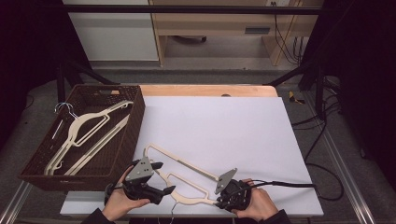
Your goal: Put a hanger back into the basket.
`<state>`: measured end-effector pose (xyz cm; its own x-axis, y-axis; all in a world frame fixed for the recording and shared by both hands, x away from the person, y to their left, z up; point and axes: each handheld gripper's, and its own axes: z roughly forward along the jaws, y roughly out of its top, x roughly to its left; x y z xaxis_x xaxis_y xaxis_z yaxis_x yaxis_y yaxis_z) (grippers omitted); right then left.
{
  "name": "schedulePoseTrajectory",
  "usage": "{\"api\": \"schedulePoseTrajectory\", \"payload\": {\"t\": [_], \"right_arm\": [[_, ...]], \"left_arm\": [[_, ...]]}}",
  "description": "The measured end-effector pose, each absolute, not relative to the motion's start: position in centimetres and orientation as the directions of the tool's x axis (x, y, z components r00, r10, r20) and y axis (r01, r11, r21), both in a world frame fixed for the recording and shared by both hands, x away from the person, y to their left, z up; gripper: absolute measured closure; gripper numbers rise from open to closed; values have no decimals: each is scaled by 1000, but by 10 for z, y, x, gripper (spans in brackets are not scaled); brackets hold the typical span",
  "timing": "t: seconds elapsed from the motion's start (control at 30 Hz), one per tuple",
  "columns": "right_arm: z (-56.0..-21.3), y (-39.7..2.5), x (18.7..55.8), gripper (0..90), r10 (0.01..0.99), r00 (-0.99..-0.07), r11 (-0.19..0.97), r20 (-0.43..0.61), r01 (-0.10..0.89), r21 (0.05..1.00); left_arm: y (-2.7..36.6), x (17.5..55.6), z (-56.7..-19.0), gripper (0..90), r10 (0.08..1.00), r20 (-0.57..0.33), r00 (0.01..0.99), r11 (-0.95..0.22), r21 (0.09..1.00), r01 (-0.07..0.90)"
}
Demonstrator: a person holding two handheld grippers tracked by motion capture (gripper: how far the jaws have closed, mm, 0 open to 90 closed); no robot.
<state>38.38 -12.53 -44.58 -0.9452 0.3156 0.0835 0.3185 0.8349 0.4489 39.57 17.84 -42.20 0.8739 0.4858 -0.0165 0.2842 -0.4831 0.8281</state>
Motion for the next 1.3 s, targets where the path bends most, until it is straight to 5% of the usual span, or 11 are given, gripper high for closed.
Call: {"api": "schedulePoseTrajectory", "payload": {"t": [0.3,0.57,1.0,1.3], "right_arm": [[-435,-130,386,797,328,-940,817,95,333,471],[-433,-131,385,797,331,-939,814,94,334,475],[-431,-132,385,796,328,-940,811,96,332,481],[-431,-133,385,788,328,-942,810,76,322,490]], "left_arm": [[133,390,-438,181,343,-14,939,-614,753,235],[100,385,-456,343,228,-3,974,-723,669,171],[90,390,-467,701,219,2,976,-761,626,170],[88,391,-452,729,164,54,985,-787,610,97]]}}
